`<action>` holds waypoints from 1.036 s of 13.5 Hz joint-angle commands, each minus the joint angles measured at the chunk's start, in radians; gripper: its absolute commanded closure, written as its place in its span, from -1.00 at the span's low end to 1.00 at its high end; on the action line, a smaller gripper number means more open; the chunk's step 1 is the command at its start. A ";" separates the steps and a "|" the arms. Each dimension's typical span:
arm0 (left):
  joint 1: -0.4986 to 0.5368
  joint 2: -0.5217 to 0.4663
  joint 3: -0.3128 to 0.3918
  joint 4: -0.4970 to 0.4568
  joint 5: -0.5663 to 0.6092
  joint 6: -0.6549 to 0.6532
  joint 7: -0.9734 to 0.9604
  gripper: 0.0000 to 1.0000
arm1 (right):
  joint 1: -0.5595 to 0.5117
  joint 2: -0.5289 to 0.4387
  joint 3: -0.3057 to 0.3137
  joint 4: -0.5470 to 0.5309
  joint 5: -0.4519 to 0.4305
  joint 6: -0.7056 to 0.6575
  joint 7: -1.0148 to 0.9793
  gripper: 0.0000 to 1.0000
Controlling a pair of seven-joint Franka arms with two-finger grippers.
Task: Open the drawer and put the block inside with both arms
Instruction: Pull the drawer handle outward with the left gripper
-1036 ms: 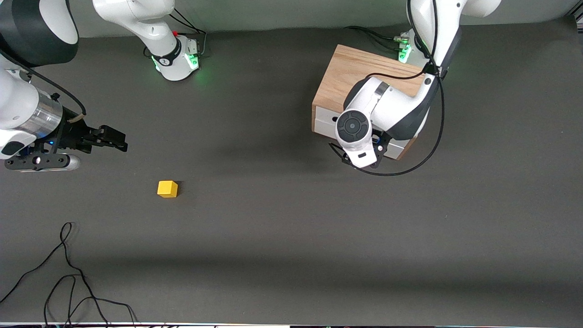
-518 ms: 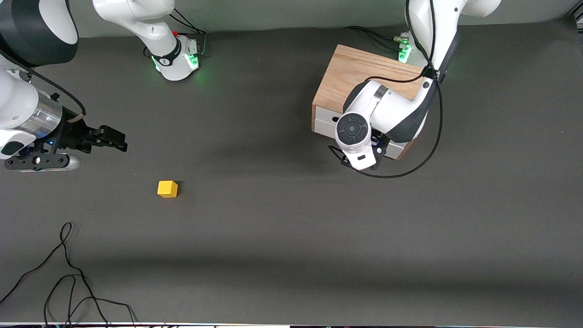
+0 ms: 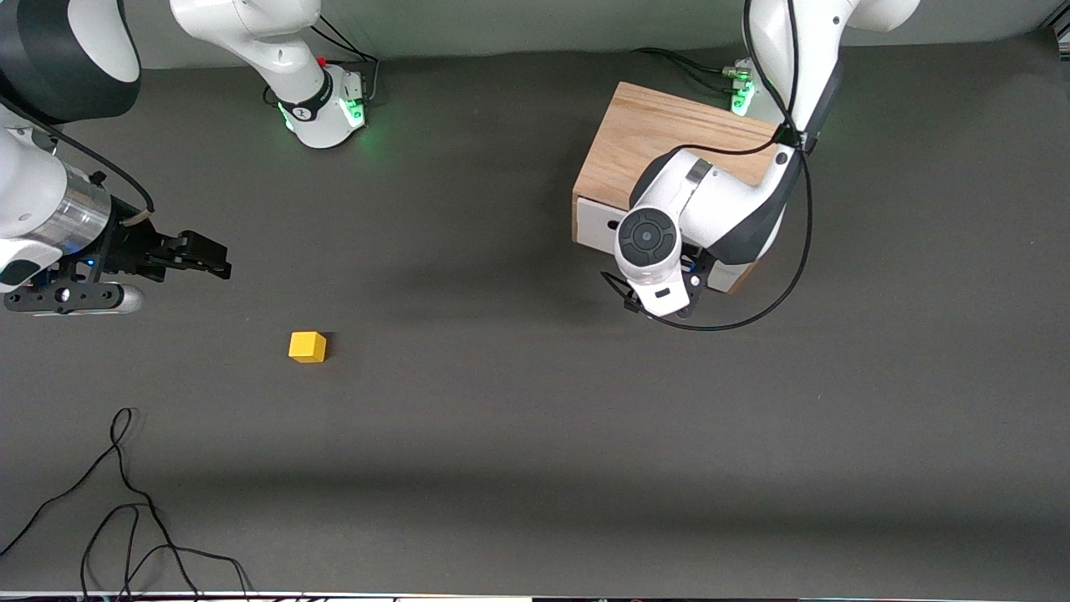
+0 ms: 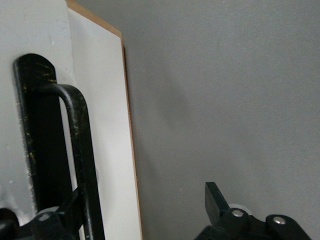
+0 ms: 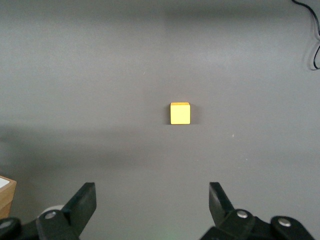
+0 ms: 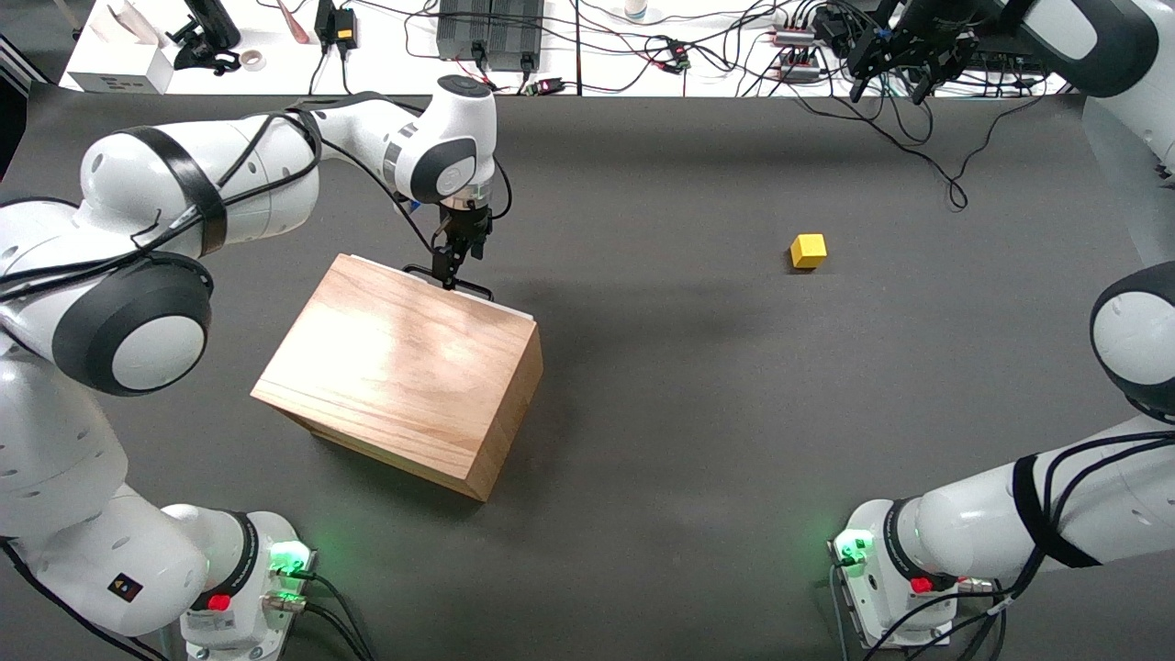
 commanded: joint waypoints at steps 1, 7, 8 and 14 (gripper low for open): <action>-0.004 0.025 0.008 0.045 0.032 0.032 -0.004 -1.00 | 0.002 -0.010 -0.003 -0.002 0.006 -0.004 0.019 -1.00; -0.002 0.072 0.008 0.105 0.041 0.076 -0.001 -1.00 | 0.002 -0.010 -0.003 -0.002 0.005 -0.004 0.019 -1.00; -0.002 0.081 0.008 0.122 0.041 0.076 -0.001 -1.00 | -0.001 -0.010 -0.004 -0.002 0.006 -0.004 0.019 -1.00; -0.002 0.137 0.008 0.206 0.049 0.076 0.008 -1.00 | -0.002 -0.008 -0.006 -0.001 0.005 -0.004 0.019 -1.00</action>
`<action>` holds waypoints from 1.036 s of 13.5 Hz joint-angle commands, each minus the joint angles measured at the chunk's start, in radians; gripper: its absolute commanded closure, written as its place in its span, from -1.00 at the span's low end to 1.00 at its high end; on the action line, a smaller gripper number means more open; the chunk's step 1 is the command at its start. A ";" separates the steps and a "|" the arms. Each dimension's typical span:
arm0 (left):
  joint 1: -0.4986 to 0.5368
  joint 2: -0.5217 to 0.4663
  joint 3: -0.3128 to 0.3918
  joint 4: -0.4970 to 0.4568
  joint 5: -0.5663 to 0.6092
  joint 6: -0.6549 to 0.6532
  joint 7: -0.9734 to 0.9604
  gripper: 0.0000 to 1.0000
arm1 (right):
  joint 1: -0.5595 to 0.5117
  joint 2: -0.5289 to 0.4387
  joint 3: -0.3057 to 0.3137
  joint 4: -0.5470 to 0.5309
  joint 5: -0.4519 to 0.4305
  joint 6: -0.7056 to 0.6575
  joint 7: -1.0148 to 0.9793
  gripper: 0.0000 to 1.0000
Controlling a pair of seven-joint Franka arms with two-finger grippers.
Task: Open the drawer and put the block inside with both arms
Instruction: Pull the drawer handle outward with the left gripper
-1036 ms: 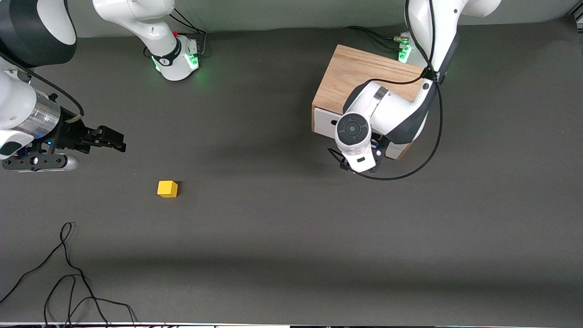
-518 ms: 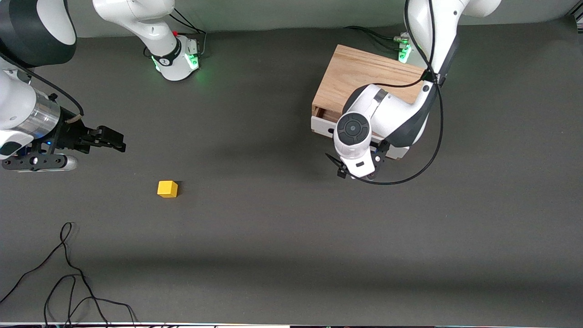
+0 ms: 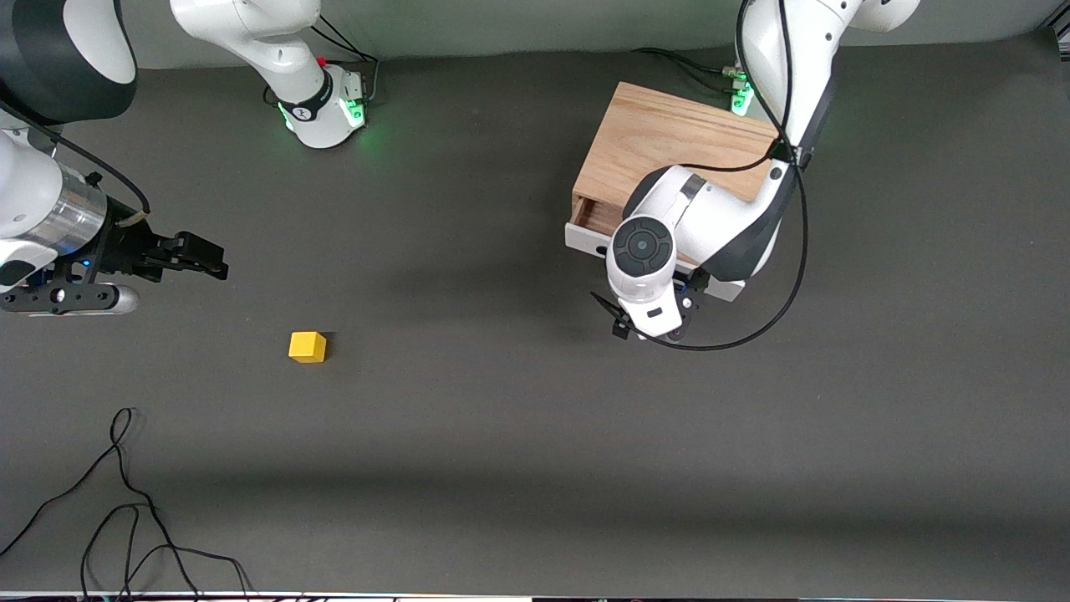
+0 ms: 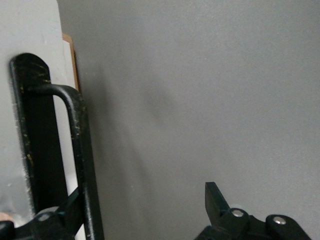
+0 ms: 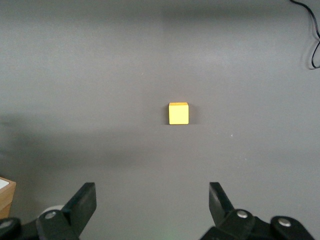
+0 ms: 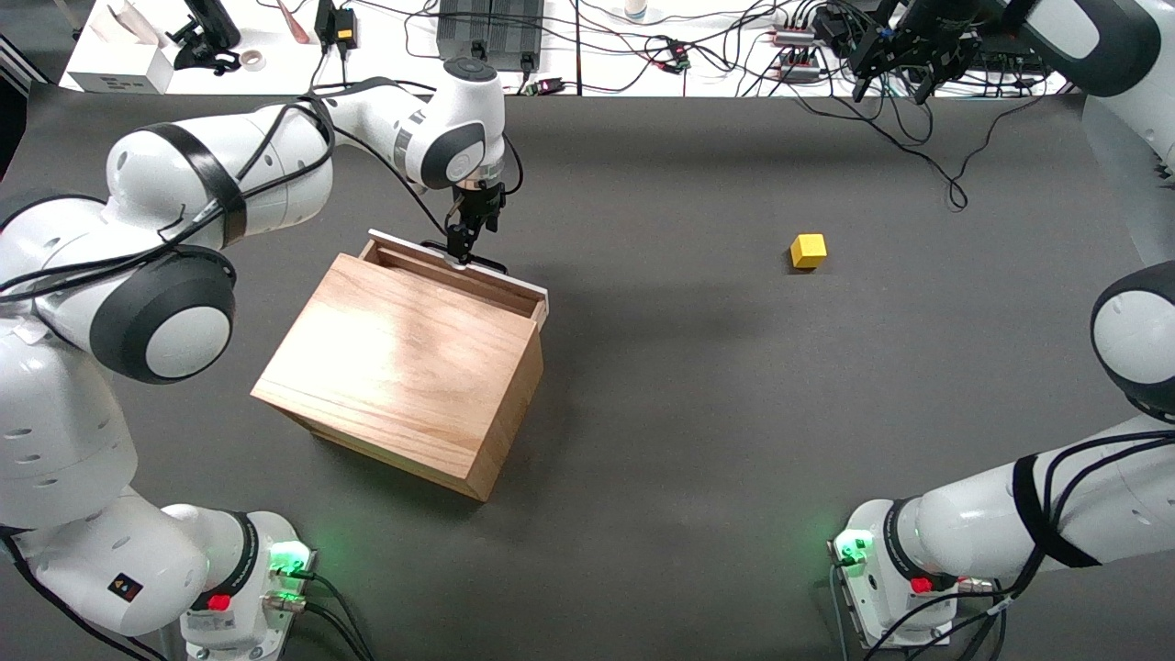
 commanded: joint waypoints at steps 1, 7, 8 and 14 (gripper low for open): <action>-0.003 0.062 0.002 0.087 0.025 0.021 0.008 -1.00 | 0.001 -0.010 -0.002 -0.002 0.005 -0.004 0.019 -1.00; -0.001 0.102 0.005 0.163 0.029 0.024 0.023 -1.00 | -0.001 -0.011 -0.005 -0.001 0.005 -0.004 0.019 -1.00; -0.001 0.110 0.005 0.175 0.031 0.024 0.026 -1.00 | -0.001 -0.011 -0.005 -0.001 0.005 -0.004 0.019 -0.99; 0.016 0.144 0.007 0.237 0.037 0.045 0.028 -1.00 | -0.002 -0.013 -0.005 -0.001 0.005 -0.006 0.019 -1.00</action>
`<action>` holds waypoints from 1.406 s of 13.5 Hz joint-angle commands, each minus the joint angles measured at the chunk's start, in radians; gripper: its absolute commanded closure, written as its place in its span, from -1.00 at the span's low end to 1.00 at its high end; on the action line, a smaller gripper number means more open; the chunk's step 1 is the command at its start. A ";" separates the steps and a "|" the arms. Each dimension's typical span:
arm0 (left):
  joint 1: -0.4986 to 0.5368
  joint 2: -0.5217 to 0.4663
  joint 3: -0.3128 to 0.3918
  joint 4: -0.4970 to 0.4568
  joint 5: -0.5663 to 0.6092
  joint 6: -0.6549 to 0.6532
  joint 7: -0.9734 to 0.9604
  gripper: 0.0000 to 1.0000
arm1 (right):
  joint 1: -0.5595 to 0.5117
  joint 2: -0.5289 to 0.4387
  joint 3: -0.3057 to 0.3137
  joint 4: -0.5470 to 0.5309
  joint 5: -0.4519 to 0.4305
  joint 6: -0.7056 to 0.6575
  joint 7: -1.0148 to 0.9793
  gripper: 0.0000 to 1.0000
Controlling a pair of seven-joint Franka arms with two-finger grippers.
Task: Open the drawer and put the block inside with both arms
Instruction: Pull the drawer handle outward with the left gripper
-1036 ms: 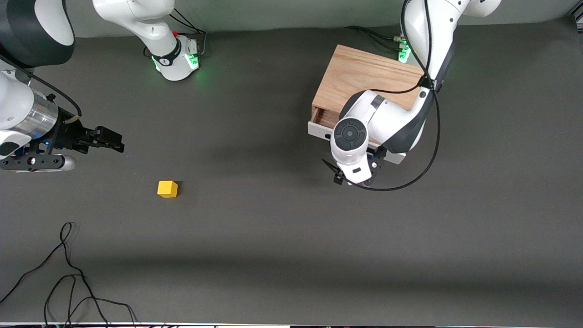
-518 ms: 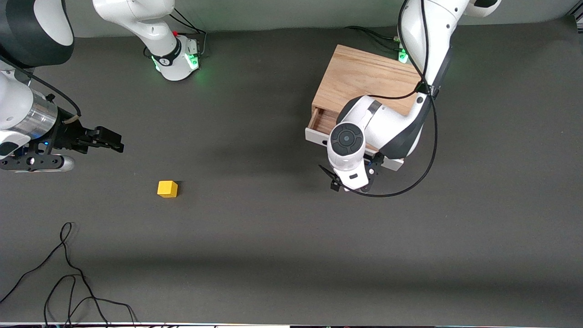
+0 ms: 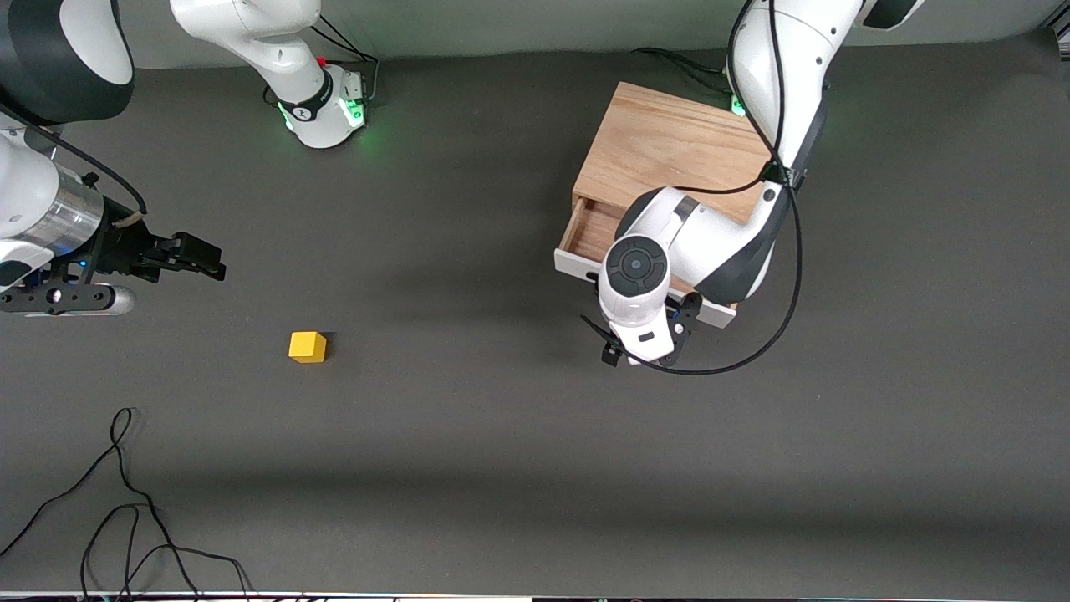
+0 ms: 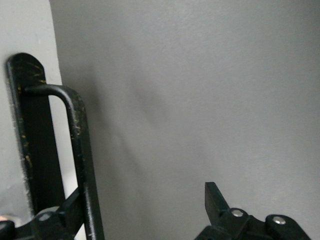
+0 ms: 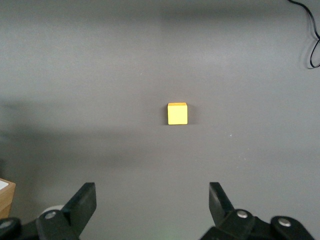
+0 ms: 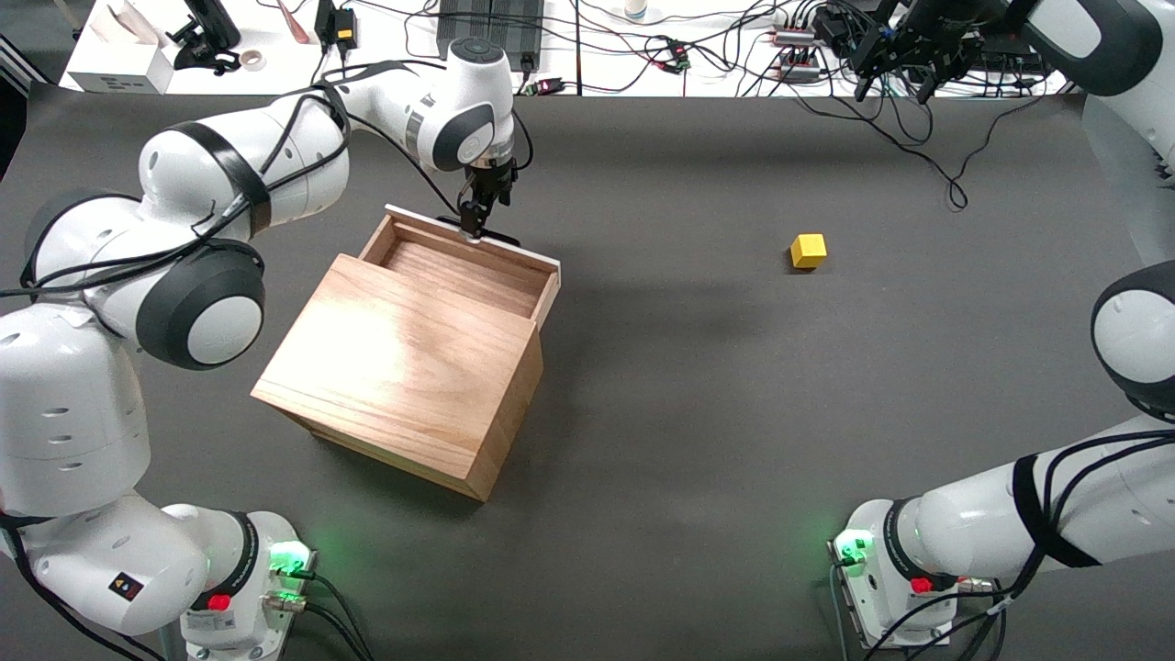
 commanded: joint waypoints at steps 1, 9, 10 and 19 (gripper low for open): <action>0.007 0.052 0.002 0.095 0.020 0.010 0.009 -1.00 | -0.002 -0.013 -0.001 -0.001 0.005 -0.006 0.019 -1.00; 0.013 0.068 0.002 0.127 0.033 0.082 0.011 -1.00 | -0.002 -0.013 -0.001 -0.001 0.005 -0.006 0.019 -1.00; 0.013 0.073 0.002 0.127 0.034 0.097 0.011 -1.00 | -0.002 -0.013 -0.001 -0.001 0.005 -0.006 0.018 -1.00; 0.015 0.050 0.000 0.153 0.053 0.058 0.041 -1.00 | -0.003 -0.011 -0.001 -0.001 0.005 -0.006 0.018 -0.99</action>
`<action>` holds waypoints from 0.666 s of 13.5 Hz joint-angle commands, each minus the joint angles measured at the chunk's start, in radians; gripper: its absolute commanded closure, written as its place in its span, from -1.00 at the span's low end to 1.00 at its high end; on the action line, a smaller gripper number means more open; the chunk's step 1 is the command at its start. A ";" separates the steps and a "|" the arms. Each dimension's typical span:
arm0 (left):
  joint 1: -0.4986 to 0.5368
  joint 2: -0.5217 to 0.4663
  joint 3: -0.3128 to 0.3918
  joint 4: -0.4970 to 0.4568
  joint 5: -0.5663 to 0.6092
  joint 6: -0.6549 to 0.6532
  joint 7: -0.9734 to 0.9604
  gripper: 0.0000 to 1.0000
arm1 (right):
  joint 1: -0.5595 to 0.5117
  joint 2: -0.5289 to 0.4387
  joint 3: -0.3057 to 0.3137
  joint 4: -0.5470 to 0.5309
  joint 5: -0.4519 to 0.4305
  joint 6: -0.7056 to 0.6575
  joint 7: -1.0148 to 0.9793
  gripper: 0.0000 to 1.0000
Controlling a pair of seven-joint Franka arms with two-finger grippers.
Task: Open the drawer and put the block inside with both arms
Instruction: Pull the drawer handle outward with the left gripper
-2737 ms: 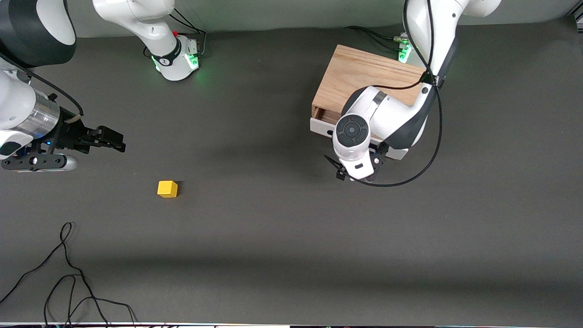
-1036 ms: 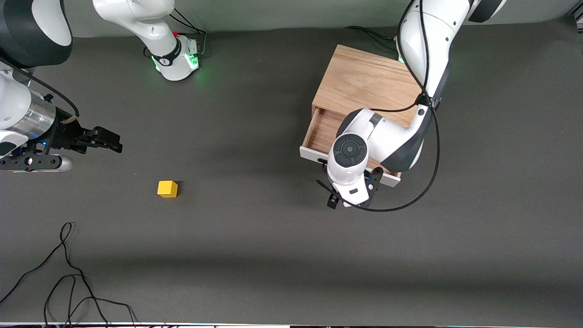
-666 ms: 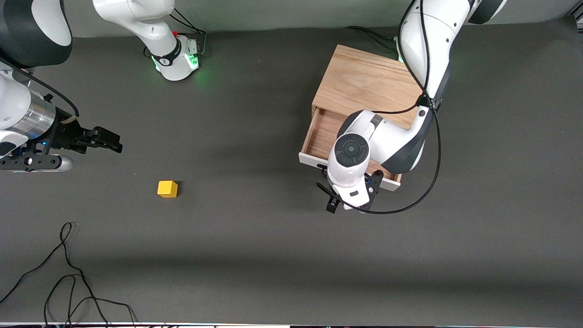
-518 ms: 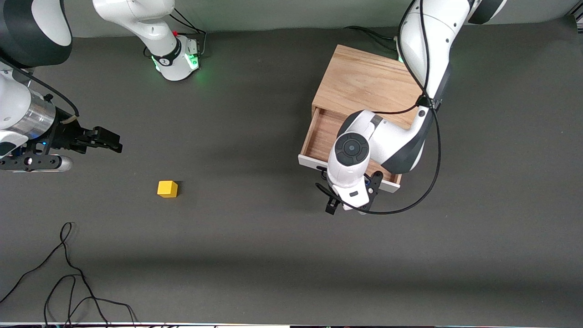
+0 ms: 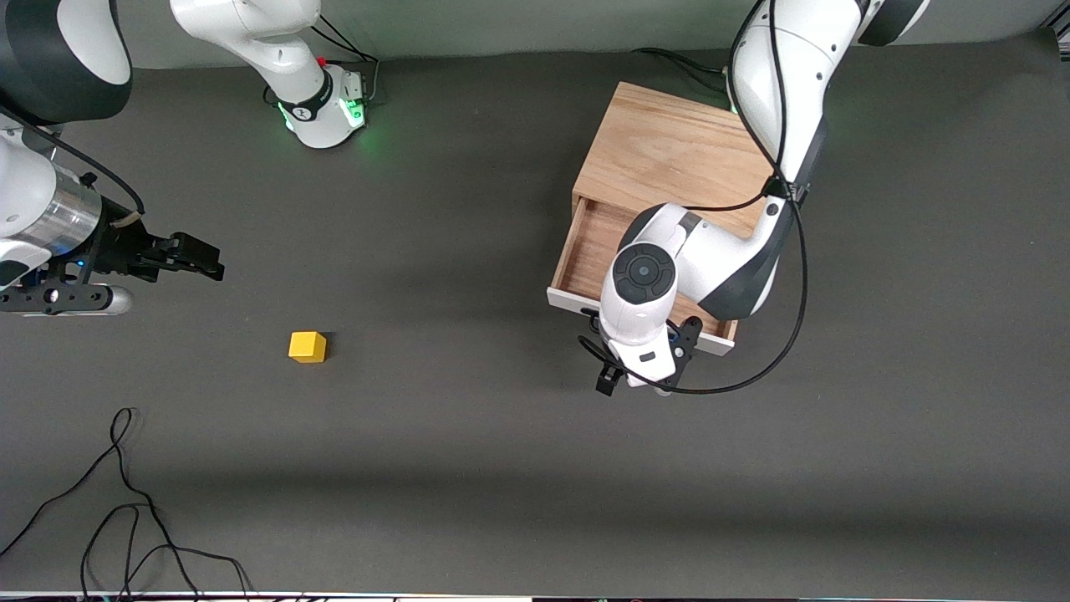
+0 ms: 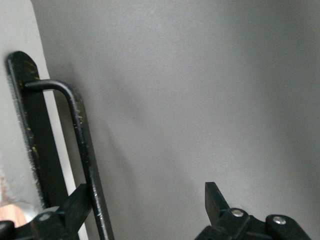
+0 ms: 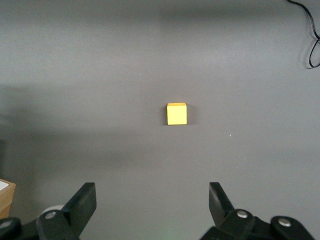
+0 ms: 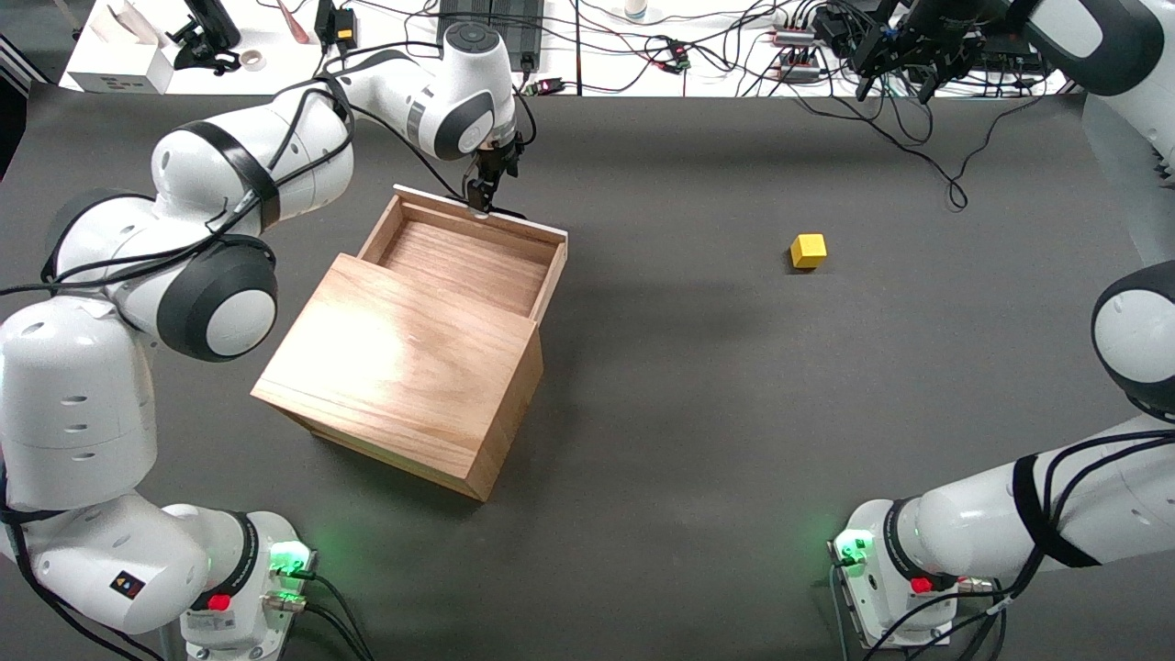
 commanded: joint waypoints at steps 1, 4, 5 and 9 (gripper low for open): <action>0.002 -0.012 0.001 0.075 0.019 -0.063 0.022 -1.00 | -0.001 -0.012 -0.001 -0.001 0.005 -0.006 0.018 -0.99; 0.004 -0.017 -0.002 0.161 0.013 -0.158 0.022 -1.00 | -0.001 -0.011 -0.007 -0.001 0.005 -0.004 0.019 -1.00; 0.008 -0.018 -0.002 0.193 0.010 -0.190 0.028 -1.00 | 0.000 -0.011 -0.007 0.000 0.005 -0.004 0.019 -1.00; 0.108 -0.109 -0.008 0.220 -0.067 -0.336 0.250 -1.00 | -0.001 -0.011 -0.006 -0.001 0.005 -0.004 0.018 -1.00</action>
